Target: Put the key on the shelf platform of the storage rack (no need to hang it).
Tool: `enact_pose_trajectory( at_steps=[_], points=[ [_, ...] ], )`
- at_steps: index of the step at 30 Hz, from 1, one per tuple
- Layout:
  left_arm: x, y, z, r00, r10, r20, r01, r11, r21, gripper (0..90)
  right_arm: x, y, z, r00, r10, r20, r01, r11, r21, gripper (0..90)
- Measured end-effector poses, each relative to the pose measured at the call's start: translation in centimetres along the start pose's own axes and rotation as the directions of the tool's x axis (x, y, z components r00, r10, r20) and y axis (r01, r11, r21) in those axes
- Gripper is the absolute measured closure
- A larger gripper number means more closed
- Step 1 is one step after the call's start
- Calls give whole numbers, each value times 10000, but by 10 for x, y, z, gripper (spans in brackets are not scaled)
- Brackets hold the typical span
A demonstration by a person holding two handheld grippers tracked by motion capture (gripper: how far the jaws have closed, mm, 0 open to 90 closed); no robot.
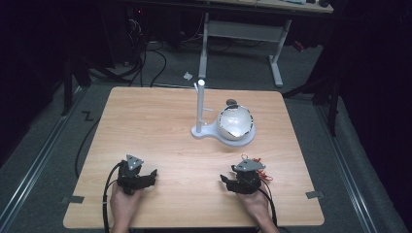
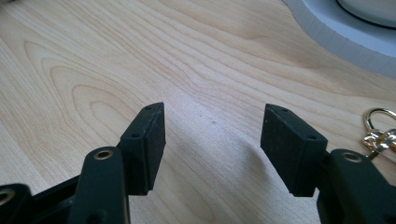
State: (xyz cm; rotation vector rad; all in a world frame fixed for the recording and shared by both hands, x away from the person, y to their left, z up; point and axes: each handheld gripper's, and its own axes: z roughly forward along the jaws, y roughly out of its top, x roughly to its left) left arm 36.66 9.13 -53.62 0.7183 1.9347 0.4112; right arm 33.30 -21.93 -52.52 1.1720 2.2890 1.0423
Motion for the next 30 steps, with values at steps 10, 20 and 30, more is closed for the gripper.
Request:
enact_pose_trajectory(
  at_steps=[10,20,30],
  points=[
    [0,0,0,10000,1,-1,-1,10000,-2,200,-7,-2,-12,9999,109,31,-108,9998,-188,405],
    [0,0,0,10000,2,0,-2,10000,3,201,-22,-3,-30,9984,478,298,-458,9970,-630,405],
    [0,0,0,10000,14,15,-14,10000,15,202,-36,-4,-47,9948,686,749,-623,9946,-836,387]
  ],
)
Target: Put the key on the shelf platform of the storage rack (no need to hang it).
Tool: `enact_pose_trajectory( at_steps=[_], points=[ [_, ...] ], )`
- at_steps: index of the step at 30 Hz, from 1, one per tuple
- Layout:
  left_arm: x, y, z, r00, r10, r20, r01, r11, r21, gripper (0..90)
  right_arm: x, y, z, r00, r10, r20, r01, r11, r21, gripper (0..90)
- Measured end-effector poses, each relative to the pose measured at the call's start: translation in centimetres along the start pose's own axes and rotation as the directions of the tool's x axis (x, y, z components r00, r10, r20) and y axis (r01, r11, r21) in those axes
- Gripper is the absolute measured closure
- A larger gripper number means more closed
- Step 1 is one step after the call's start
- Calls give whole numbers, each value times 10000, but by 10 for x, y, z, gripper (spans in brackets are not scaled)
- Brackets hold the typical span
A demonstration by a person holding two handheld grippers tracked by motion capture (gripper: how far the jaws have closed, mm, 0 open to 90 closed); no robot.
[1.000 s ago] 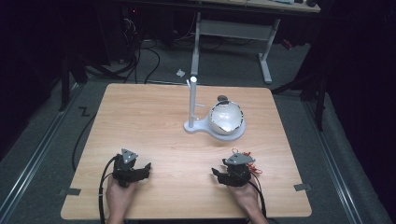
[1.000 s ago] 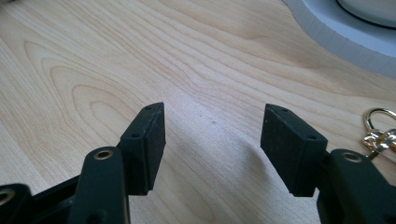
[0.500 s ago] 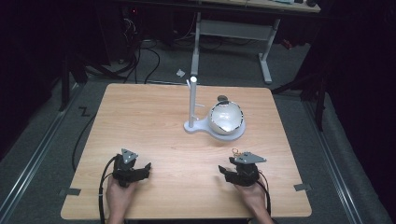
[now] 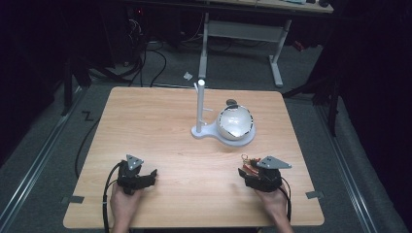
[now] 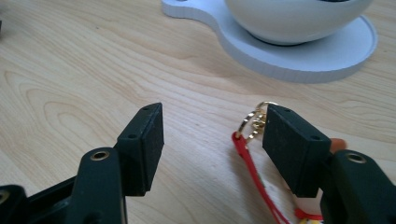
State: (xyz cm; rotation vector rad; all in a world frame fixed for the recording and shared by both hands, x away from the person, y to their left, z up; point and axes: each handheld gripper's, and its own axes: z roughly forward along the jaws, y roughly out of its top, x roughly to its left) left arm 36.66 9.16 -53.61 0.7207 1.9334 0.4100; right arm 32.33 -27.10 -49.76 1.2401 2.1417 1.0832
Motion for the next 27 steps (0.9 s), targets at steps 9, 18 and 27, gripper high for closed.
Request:
enact_pose_trajectory(
  at_steps=[9,18,27],
  points=[
    [0,0,0,10000,1,4,-1,10000,2,202,-19,-3,-13,9981,402,467,-391,9989,-239,358],
    [0,0,0,10000,-1,-6,1,10000,-4,202,-36,-12,-19,9945,731,755,-729,9973,-43,326],
    [0,0,0,10000,0,-2,0,10000,-8,202,-45,-22,-17,9936,922,655,-933,9955,135,279]
  ],
)
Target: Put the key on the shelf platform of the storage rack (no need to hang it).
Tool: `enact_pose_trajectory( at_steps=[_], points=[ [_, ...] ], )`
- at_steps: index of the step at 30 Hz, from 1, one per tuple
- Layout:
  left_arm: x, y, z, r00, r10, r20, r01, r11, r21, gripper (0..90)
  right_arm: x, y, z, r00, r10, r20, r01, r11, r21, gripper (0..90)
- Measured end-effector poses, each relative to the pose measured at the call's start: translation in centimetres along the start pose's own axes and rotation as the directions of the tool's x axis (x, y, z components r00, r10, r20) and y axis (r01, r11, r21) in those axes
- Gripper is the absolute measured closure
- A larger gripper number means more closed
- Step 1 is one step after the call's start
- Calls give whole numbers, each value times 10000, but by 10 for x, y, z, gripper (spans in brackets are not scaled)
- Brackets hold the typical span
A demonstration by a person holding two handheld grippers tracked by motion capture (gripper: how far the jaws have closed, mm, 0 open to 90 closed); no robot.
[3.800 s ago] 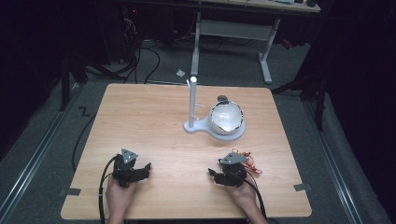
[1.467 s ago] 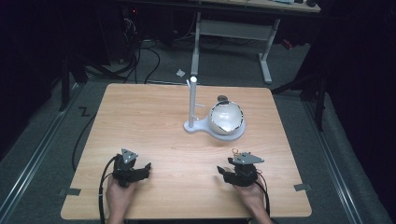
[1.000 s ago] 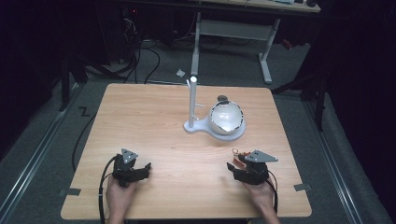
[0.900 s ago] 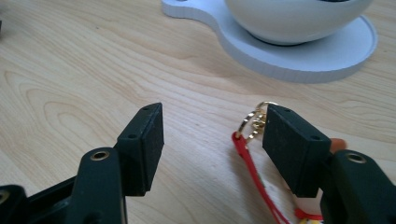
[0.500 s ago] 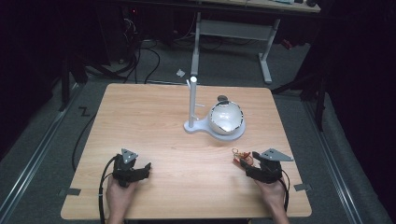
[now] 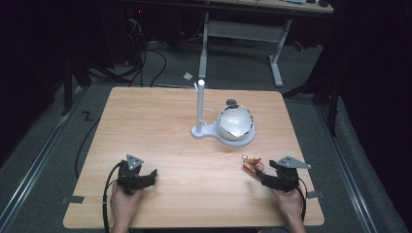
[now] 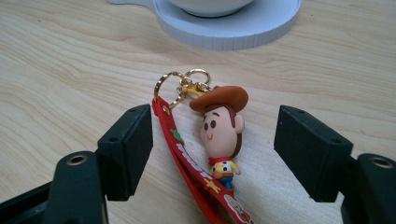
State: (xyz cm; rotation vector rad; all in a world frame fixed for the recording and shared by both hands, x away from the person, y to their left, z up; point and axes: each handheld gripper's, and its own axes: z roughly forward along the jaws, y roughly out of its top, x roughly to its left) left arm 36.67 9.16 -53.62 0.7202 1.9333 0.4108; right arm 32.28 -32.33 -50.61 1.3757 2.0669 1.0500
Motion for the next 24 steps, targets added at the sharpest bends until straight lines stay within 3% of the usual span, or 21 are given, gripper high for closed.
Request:
enact_pose_trajectory(
  at_steps=[5,15,21,24],
  points=[
    [0,0,0,10000,4,2,-4,10000,0,203,-2,-4,7,9998,135,-162,-132,9997,198,250],
    [0,0,0,10000,18,13,-18,10000,12,203,-1,-8,21,9988,-52,-488,77,9987,509,201],
    [0,0,0,10000,10,11,-10,10000,12,204,0,-8,27,9994,-91,-327,117,9969,782,207],
    [0,0,0,10000,7,9,-7,10000,11,204,0,-8,29,9995,-195,-244,214,9963,828,257]
  ],
)
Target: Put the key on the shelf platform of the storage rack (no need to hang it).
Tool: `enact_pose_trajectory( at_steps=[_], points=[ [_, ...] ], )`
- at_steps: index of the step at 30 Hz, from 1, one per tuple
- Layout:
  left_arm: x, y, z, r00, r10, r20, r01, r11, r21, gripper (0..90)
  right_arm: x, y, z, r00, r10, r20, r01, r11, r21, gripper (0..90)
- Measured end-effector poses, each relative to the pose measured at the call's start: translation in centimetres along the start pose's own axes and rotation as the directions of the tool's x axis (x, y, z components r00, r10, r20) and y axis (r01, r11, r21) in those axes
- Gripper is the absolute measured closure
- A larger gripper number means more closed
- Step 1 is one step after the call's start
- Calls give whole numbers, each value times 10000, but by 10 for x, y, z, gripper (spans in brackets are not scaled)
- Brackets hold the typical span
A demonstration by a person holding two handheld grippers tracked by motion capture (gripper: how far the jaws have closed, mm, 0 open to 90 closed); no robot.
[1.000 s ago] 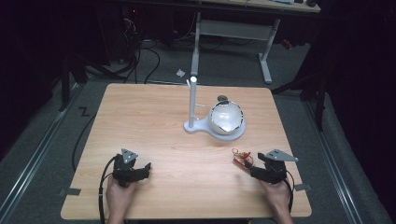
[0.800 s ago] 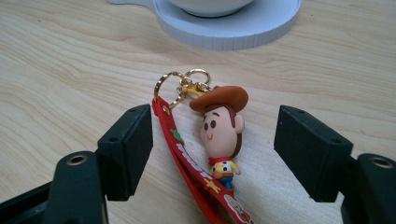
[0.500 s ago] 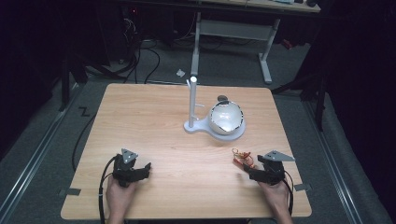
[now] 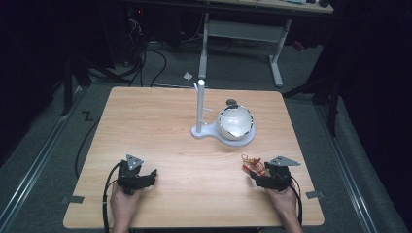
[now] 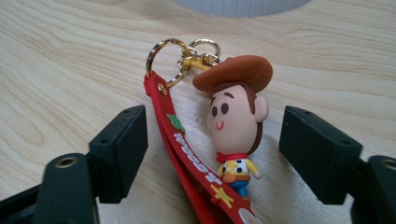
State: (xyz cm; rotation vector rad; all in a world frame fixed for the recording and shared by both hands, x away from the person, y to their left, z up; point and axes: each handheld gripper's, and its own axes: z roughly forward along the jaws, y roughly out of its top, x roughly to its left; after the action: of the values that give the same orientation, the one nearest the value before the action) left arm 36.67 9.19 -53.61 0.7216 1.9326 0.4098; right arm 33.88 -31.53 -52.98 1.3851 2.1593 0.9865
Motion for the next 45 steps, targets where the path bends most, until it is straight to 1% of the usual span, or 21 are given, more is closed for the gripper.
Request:
enact_pose_trajectory(
  at_steps=[3,7,10,11,14,20,27,36,38,39,42,45],
  points=[
    [0,0,0,10000,17,8,-17,10000,2,204,1,0,1,9998,-179,86,178,9997,153,293],
    [0,0,0,10000,12,7,-12,10000,3,204,2,1,1,9994,-238,232,235,9996,124,351],
    [0,0,0,10000,6,6,-6,10000,1,204,4,0,1,9986,-366,371,362,9993,119,416],
    [0,0,0,10000,5,2,-5,10000,-1,204,5,0,1,9980,-481,410,477,9988,115,435],
    [0,0,0,10000,-20,-22,20,10000,-14,204,5,-1,0,9978,-546,366,545,9985,50,520],
    [0,0,0,10000,-13,-22,13,10000,-21,203,6,-1,-1,9969,-746,252,747,9972,-14,610],
    [0,0,0,10000,-7,-5,7,10000,-6,203,6,-1,-1,9965,-821,137,821,9966,-32,624],
    [0,0,0,10000,1,-3,-1,10000,-6,203,8,-3,-3,9953,-950,212,952,9954,-68,627],
    [0,0,0,10000,4,-1,-4,10000,-3,203,9,-3,-5,9967,-801,152,802,9968,-50,627],
    [0,0,0,10000,-12,-23,12,10000,-22,203,8,-2,-6,9956,-916,175,918,9957,-102,627],
    [0,0,0,10000,-21,-27,21,10000,-22,203,9,-1,-11,9953,-949,195,953,9952,-219,627],
    [0,0,0,10000,-10,-9,10,10000,-7,203,7,-1,-15,9971,-729,202,736,9965,-407,627]
  ],
)
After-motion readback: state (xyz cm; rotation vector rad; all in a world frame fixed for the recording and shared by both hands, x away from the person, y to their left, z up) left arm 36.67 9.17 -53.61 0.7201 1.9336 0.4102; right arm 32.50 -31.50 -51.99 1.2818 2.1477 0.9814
